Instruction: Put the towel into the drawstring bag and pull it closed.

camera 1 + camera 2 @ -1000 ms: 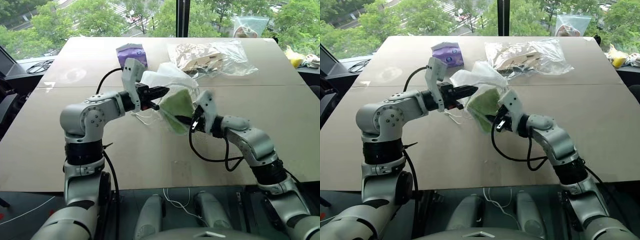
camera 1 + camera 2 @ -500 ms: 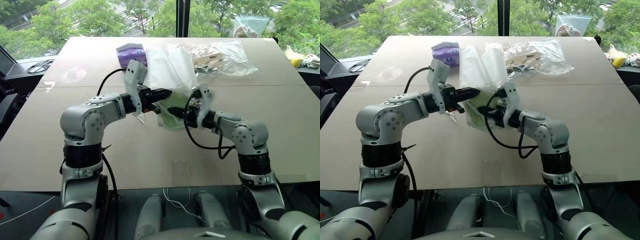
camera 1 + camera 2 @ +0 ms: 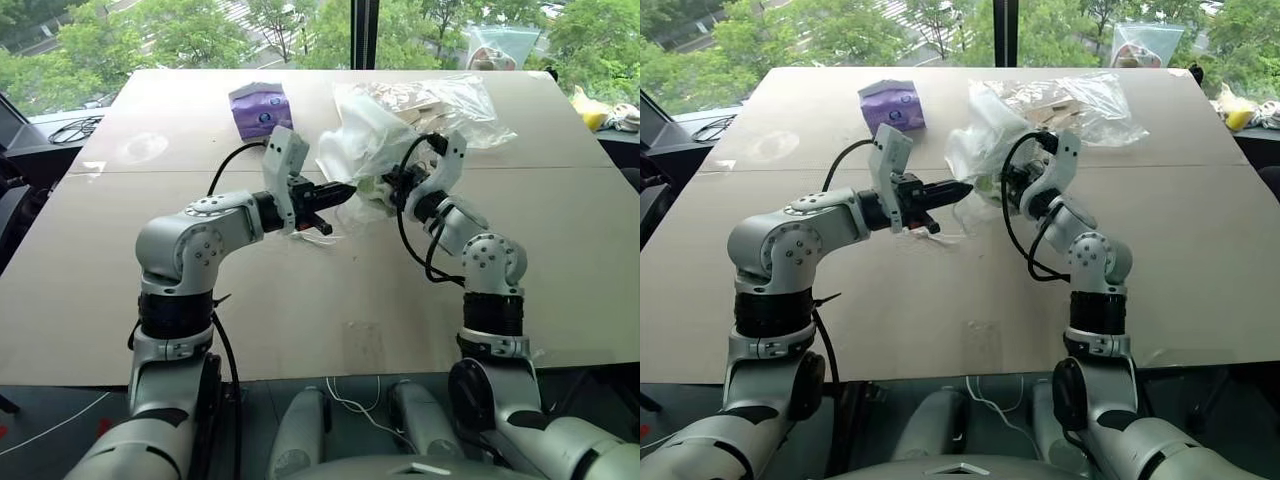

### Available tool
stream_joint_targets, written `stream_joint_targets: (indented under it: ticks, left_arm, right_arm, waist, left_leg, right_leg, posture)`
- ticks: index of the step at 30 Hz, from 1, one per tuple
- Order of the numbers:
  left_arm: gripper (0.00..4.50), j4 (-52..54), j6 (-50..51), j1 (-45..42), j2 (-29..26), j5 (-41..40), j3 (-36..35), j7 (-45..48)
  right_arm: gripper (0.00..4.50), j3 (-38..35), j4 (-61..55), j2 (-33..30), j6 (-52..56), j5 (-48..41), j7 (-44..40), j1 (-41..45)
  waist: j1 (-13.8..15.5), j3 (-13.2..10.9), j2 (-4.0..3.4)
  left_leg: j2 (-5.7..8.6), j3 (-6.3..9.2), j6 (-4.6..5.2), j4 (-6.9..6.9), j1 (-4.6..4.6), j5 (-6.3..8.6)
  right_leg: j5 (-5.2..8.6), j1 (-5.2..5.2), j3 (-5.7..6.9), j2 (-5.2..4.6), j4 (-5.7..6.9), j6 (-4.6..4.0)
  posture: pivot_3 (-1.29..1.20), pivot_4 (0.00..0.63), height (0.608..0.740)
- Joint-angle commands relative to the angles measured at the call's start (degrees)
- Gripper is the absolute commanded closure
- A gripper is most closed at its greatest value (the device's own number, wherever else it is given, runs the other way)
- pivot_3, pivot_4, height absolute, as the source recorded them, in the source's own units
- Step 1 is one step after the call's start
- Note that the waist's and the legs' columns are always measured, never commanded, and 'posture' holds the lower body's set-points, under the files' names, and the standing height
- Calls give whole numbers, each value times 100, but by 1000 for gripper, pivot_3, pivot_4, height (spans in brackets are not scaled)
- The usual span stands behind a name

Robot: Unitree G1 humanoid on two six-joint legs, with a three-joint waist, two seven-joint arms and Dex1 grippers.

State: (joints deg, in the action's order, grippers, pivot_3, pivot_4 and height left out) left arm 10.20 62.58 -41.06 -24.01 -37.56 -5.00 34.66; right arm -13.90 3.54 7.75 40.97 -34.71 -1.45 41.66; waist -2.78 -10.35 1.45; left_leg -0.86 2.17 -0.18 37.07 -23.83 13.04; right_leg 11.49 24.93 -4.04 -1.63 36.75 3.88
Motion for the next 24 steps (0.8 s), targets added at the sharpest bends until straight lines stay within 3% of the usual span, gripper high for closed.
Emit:
stream_joint_targets:
  ticks: [1, 9, 10, 16, 24]
  left_arm:
    - [4500, 43, -8, -285, 139, -206, -114, -71]
    - [4500, -349, -229, -672, 723, -168, -156, -422]
    - [4500, -398, -274, -684, 757, -138, -140, -435]
    - [4500, -988, -827, -817, 865, 283, -127, -744]
    - [4500, -1922, -1321, -1183, 970, 513, -427, -1023]
  right_arm:
    - [4384, 7, 99, 1115, -743, -302, 358, 372]
    - [4384, 331, 263, 965, -989, -876, 857, 475]
    - [3352, 420, 202, 912, -930, -932, 850, 446]
    - [584, 1000, -366, 287, -131, -1047, 858, 120]
    - [584, 942, -1532, -517, 1259, -1276, 732, -368]
  waist:
    - [0, 0, 0]
    - [-5, 0, 0]
    - [-21, 0, 0]
    - [-78, 0, 0]
    - [-54, 1, 0]
  left_leg:
    - [0, -1, 0, 0, 0, 0]
    - [3, -1, 1, 2, 0, 0]
    - [3, 0, 1, 2, 0, 0]
    - [3, 2, 1, 2, -1, 0]
    - [8, 4, 1, 4, -4, 0]
  right_leg:
    - [0, 0, 0, 0, -1, 0]
    - [0, -1, -1, -2, -1, 0]
    - [0, -1, -1, -2, -1, 0]
    - [0, -1, -1, -2, 0, 0]
    - [0, -2, 2, -4, 0, 0]
  posture:
    - [0, 150, 740]
    - [0, 150, 740]
    - [0, 150, 740]
    - [0, 150, 740]
    - [0, 150, 740]
